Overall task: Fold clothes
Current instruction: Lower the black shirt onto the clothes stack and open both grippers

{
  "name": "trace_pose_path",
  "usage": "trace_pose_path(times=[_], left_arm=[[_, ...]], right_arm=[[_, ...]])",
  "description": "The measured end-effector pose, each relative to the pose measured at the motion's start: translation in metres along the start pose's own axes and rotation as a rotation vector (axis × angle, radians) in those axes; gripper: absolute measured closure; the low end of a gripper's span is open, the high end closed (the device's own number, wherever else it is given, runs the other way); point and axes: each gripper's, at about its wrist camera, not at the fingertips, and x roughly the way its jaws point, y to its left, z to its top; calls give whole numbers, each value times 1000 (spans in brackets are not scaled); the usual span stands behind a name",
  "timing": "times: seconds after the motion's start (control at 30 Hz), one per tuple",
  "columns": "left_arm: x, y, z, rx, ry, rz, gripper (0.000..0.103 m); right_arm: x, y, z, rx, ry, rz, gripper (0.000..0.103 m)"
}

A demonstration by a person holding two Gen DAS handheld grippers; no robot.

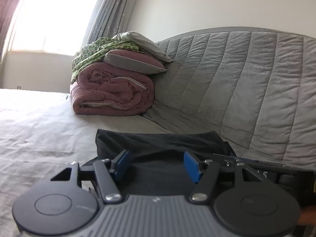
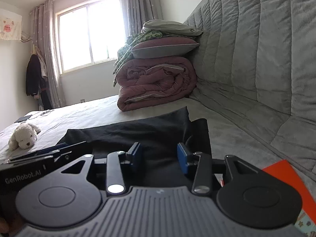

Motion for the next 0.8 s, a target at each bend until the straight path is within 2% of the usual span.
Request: trace_pose_path(times=[0.13, 0.3, 0.8], left_arm=[[0, -4, -8, 54, -33, 11, 40], [4, -3, -18, 68, -64, 24, 39], [4, 1, -32, 57, -76, 21, 39]], right_arm=[[-1, -6, -7, 24, -31, 14, 58], [0, -14, -22, 43, -96, 45, 55], [-1, -15, -31, 57, -125, 42, 54]])
